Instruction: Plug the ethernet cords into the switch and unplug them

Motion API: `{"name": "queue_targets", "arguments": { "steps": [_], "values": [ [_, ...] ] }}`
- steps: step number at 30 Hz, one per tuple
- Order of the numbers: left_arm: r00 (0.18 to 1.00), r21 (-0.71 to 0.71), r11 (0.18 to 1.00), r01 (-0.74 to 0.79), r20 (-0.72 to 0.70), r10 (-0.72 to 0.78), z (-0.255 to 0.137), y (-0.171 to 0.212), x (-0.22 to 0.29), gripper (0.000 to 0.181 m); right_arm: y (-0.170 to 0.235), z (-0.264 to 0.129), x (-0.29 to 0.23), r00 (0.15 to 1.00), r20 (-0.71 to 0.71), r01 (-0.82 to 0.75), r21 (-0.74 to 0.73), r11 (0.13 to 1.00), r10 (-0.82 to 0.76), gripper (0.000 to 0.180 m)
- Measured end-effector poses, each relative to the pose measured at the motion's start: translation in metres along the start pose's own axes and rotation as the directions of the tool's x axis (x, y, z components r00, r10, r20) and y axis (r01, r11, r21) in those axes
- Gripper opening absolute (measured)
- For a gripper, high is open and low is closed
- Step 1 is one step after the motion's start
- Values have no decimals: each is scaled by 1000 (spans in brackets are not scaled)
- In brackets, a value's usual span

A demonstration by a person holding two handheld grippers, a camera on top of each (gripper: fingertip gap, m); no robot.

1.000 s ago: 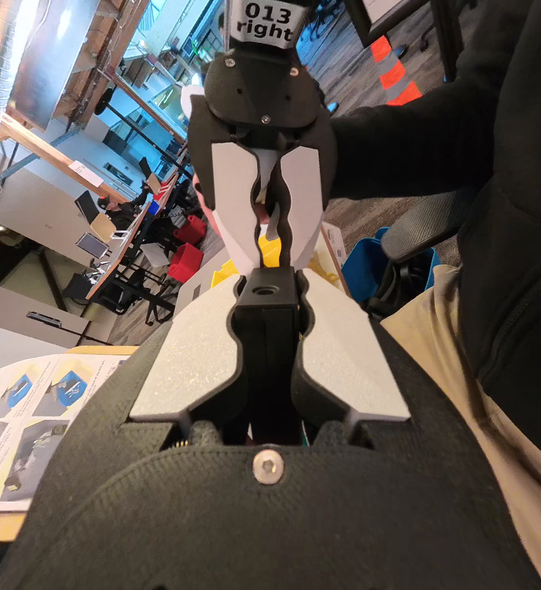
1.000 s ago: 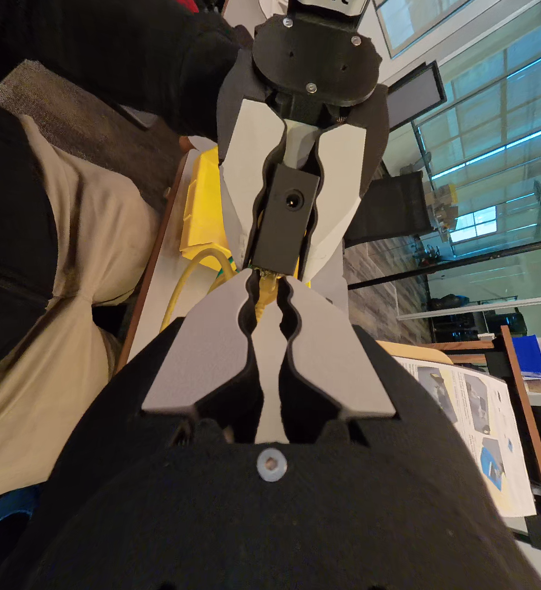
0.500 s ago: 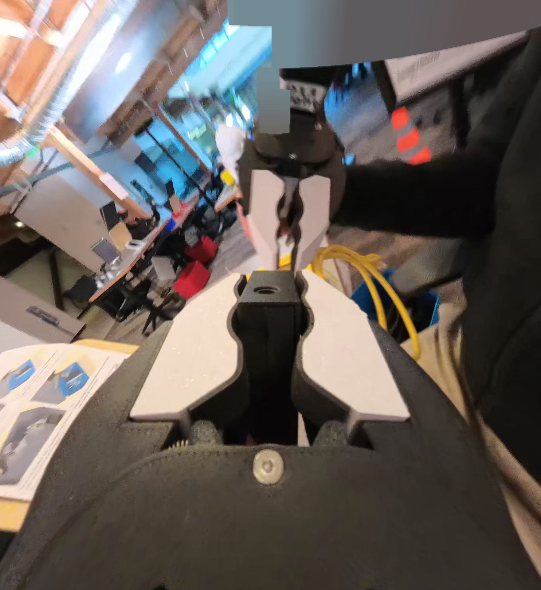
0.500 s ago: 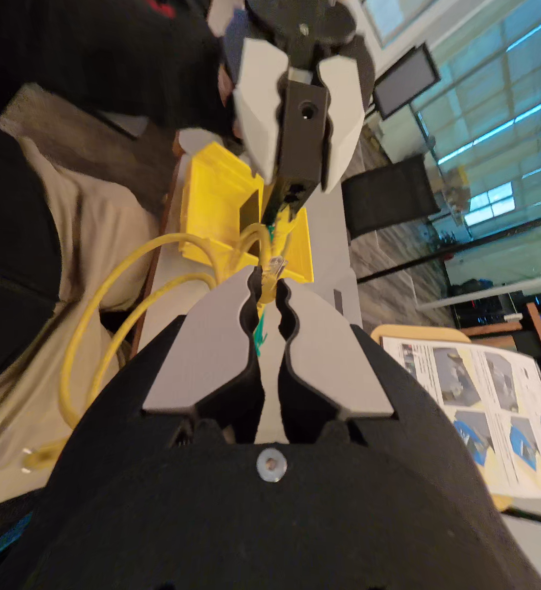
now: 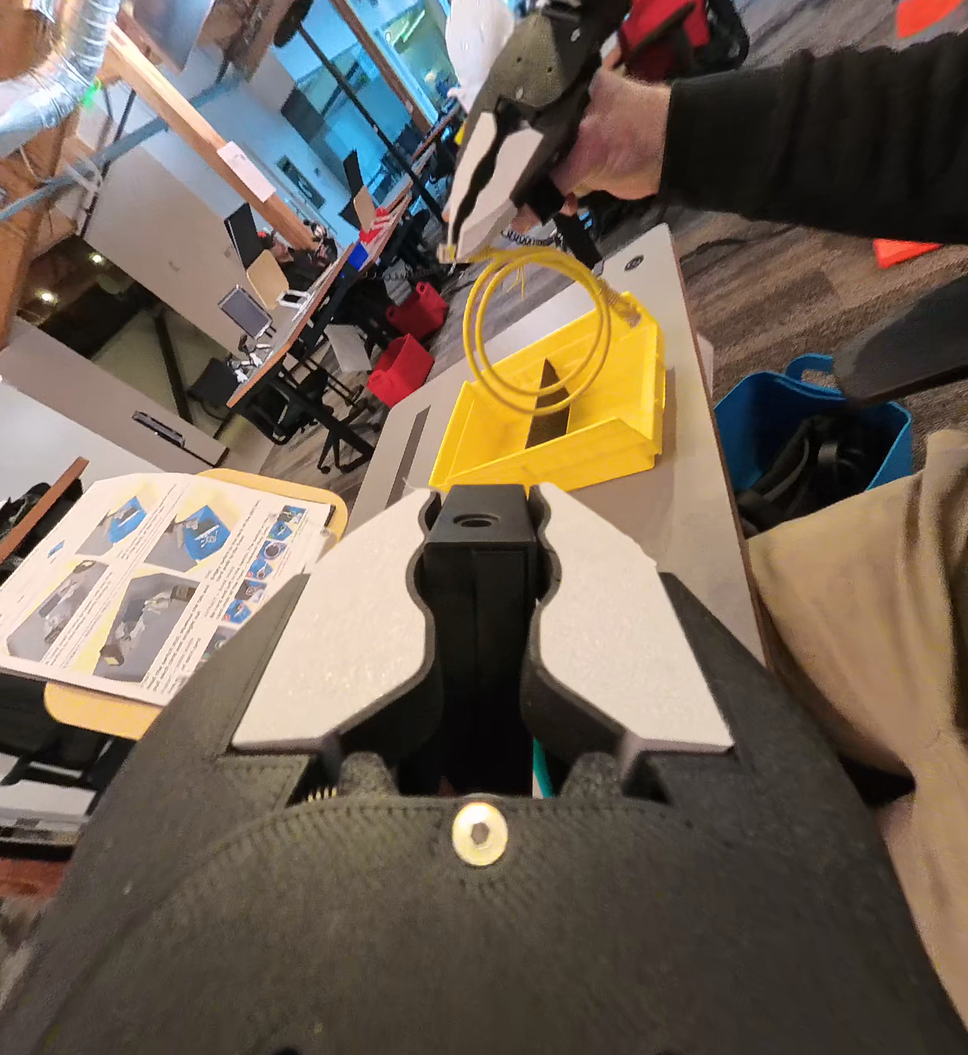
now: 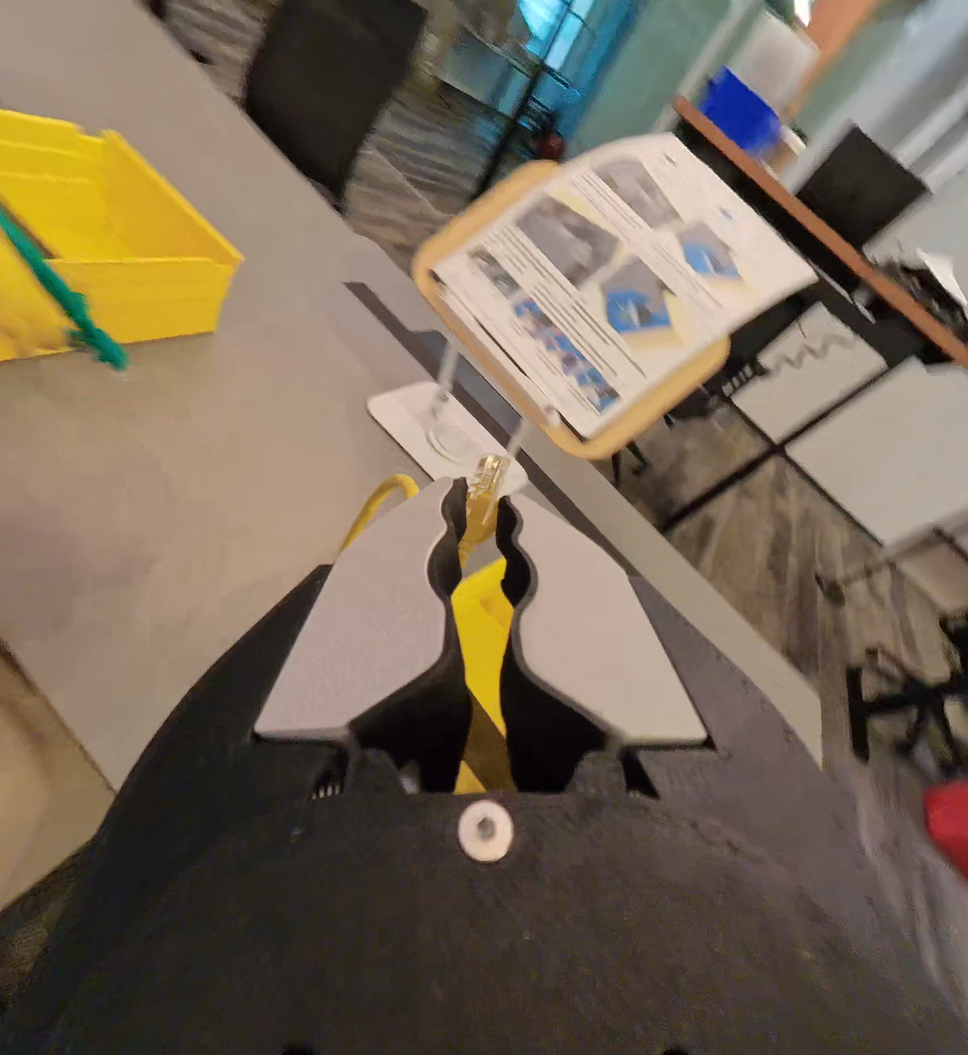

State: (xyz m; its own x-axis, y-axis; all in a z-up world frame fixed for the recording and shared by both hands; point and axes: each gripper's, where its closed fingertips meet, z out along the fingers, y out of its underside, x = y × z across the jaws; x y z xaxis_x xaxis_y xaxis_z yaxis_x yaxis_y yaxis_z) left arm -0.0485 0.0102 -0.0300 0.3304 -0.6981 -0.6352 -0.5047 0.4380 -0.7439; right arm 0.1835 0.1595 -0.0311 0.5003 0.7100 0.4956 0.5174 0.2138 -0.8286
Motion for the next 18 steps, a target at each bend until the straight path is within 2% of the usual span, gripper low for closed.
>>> {"name": "queue_targets", "arguments": {
  "steps": [4, 7, 9, 11, 14, 16, 18],
  "values": [
    [1000, -17, 1000, 0, 8, 0, 5, 7, -1, 29, 59, 8, 37, 955, -127, -268, 14, 963, 268, 10],
    [1000, -29, 1000, 0, 15, 0, 6, 11, -3, 29, 112, 23, 49, 892, -258, -388, -11, 922, 372, 11],
    [1000, -41, 999, 0, 21, 1, 6, 15, -4, 29, 143, 33, 49, 851, -336, -442, -41, 896, 404, 11],
    [1000, -49, 999, 0, 27, 2, 6, 17, -6, 29, 172, 40, 43, 835, -358, -488, -132, 863, 417, 11],
    [999, -49, 999, 1, 32, 1, 5, 18, -7, 29, 197, 34, 43, 830, -396, -513, -265, 816, 393, 11],
    [1000, -56, 998, -1, 31, 3, 6, 20, -6, 29, 218, 29, 37, 847, -385, -512, -409, 755, 366, 13],
    [1000, -68, 998, -6, 30, 8, 7, 23, -6, 29, 228, 24, 36, 852, -389, -508, -457, 730, 350, 15]
  ]
}}
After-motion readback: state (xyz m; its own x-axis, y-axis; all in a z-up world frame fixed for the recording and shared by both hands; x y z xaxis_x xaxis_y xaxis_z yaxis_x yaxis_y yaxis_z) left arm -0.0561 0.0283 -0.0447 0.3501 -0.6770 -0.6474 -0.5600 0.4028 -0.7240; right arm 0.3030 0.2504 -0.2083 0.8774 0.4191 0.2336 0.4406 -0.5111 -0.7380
